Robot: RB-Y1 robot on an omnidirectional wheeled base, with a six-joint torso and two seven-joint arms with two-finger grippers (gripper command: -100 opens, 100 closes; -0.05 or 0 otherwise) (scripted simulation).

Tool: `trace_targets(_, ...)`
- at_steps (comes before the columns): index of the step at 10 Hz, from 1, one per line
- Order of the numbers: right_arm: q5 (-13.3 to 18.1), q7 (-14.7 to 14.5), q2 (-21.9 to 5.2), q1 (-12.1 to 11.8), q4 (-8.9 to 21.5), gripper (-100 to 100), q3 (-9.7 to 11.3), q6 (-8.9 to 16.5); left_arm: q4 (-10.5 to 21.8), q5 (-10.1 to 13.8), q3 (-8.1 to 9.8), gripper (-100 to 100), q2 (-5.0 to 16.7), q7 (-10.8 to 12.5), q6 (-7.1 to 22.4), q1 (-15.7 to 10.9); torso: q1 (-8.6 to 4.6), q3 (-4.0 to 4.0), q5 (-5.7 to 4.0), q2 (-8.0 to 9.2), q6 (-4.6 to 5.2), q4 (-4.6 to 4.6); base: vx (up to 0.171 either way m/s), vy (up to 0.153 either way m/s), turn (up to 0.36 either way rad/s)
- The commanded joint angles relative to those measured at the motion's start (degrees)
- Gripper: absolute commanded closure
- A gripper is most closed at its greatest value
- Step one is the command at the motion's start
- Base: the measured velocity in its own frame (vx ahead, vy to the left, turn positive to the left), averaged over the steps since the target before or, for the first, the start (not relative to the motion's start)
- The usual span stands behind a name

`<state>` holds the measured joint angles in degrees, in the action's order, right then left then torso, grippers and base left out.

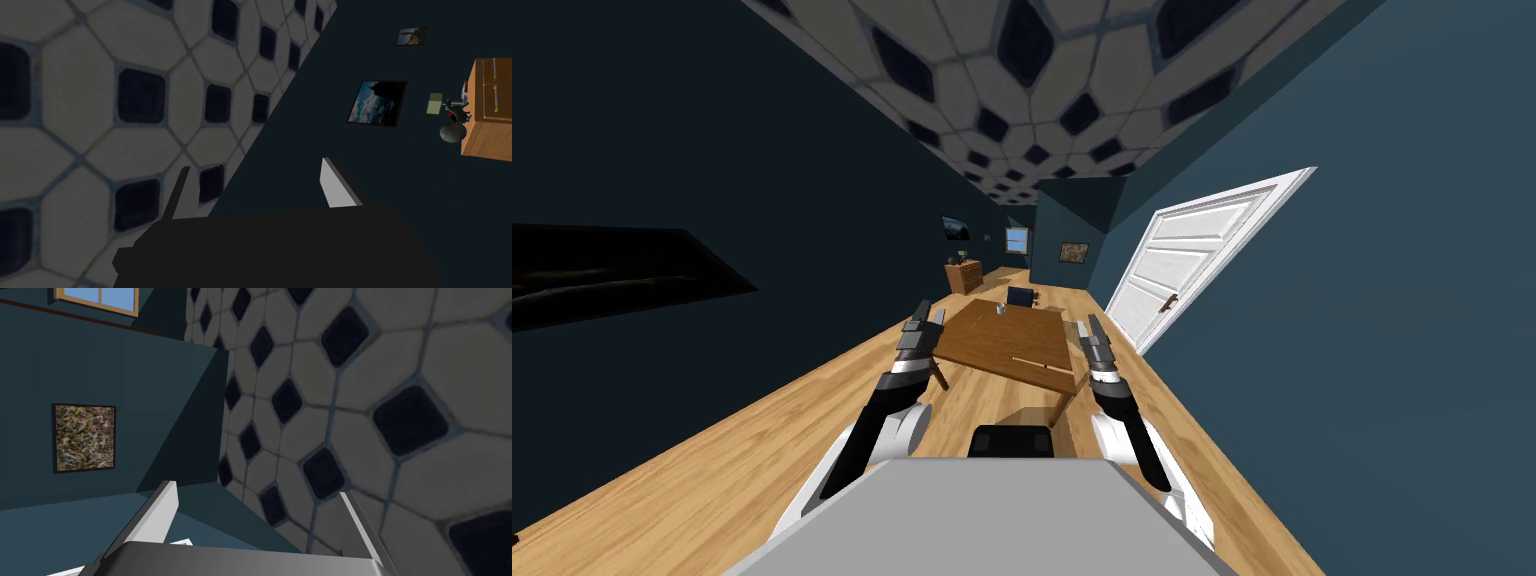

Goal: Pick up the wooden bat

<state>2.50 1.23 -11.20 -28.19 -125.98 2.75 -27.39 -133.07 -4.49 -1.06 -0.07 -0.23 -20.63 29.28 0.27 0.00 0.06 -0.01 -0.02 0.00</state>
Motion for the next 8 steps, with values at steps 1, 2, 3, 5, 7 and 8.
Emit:
trace_targets(1, 0.1, -0.5, -2.9, -0.6, 2.2, -100, -0.4, 1.2, 0.0, 0.0, 0.00, 0, 0.0, 0.0, 0.0, 0.0, 0.00, 0.00, 0.00, 0.00, 0.00, 0.00, 0.009, 0.120, 0.269)
trace_targets(2, 0.1, -0.5, -3.2, -0.6, 2.2, -100, -0.4, 1.2, 0.0, 0.0, 0.00, 0, 0.0, 0.0, 0.0, 0.0, 0.15, 0.00, 0.03, -0.01, 0.00, 0.00, 0.009, 0.084, 0.088)
trace_targets(3, 0.3, -0.9, -5.3, -0.8, 4.0, -100, -0.6, 1.9, 0.0, 0.0, 0.00, 0, 0.0, 0.0, 0.0, 0.0, 0.05, 0.00, 0.02, 0.00, 0.03, 0.00, 0.011, 0.084, 0.167)
trace_targets(5, 0.6, -1.3, -7.4, -1.0, 6.1, -100, -0.7, 2.6, 0.0, 0.0, -0.01, 0, 0.0, 0.0, 0.0, 0.0, 0.16, 0.00, 0.03, 0.00, -0.02, 0.00, 0.008, 0.110, 0.221)
trace_targets(7, 1.0, -1.8, -9.5, -1.2, 8.3, -100, -0.7, 3.2, 0.0, 0.0, 0.00, 0, 0.0, 0.0, 0.0, 0.0, 0.14, 0.03, 0.03, 0.05, 0.01, 0.01, 0.000, 0.096, 0.132)
trace_targets(8, 1.4, -2.4, -11.6, -1.4, 10.7, -100, -0.6, 3.8, 0.0, 0.0, 0.01, 0, 0.0, 0.0, 0.0, 0.0, 0.03, 0.03, 0.02, 0.05, 0.04, 0.01, 0.025, 0.079, 0.228)
